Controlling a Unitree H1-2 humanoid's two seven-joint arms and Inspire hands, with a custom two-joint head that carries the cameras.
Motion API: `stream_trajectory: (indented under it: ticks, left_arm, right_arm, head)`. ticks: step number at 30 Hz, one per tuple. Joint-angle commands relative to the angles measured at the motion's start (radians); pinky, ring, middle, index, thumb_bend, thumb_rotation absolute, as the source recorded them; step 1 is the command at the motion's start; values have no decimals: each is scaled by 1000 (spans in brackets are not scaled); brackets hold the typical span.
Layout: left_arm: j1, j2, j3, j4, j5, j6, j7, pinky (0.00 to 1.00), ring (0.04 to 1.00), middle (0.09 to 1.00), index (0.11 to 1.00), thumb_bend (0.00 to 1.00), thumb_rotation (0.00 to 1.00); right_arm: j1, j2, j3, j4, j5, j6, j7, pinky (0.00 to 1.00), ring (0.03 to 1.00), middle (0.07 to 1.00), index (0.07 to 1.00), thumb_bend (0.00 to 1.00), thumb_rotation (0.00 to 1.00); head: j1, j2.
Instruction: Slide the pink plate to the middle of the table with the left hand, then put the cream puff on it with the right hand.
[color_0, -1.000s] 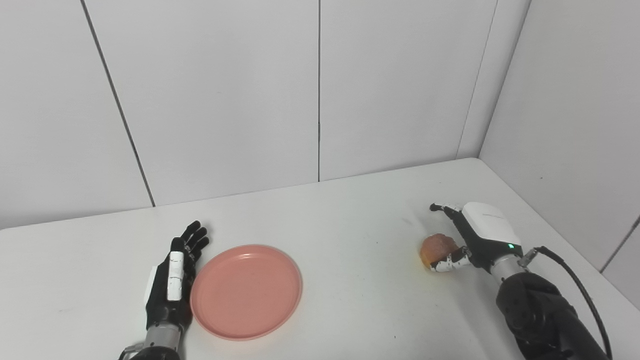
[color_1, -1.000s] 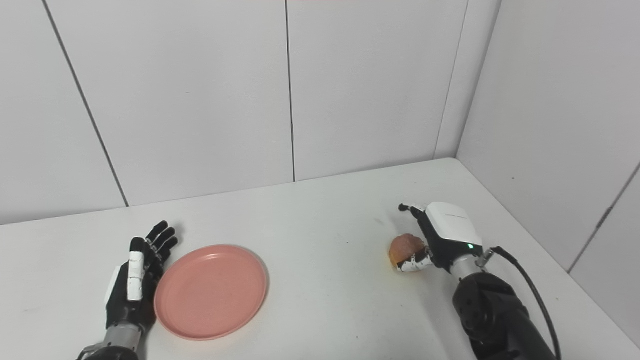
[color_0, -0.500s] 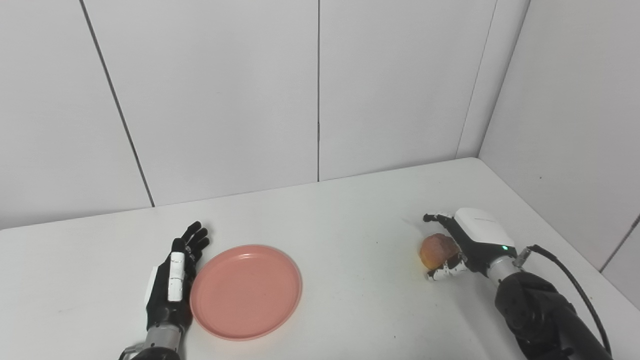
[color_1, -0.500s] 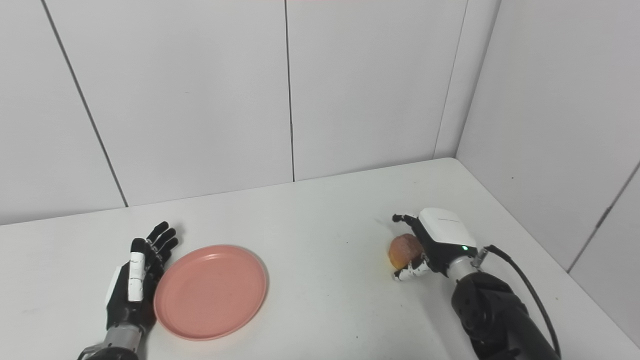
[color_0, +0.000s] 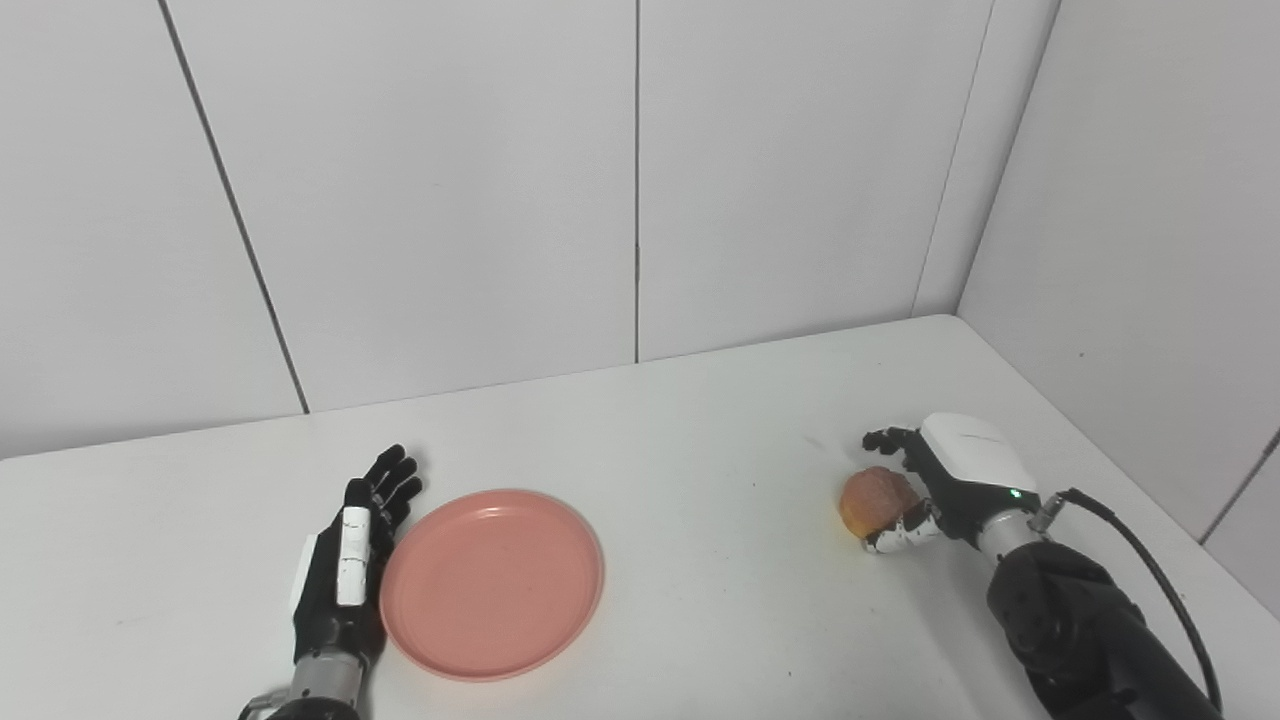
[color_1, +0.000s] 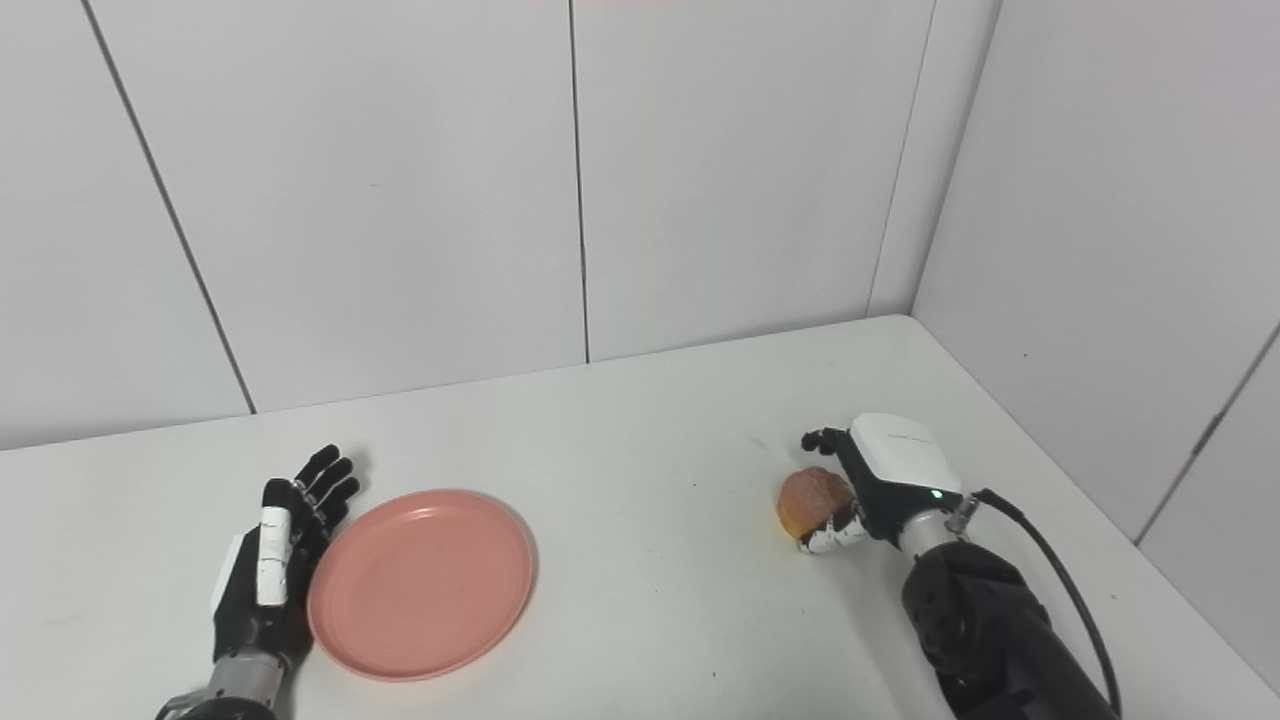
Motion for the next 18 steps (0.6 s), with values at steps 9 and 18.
stream_trajectory:
  ticks: [9,18]
  left_arm:
    - [29,-3,-3,7,1,23,-1,971,889,881,829,917,925]
    - [25,1,-1,-2,0,32,1,961,880,878,829,915,922]
  right_arm:
    - [-25,-23,0,17,36,-99,-106,480,551,620,630,827,6]
    - [-31,-32,33,43,34,-74,-75,294,379,446,537,514,0]
  head:
    - [1,5]
    - [7,9]
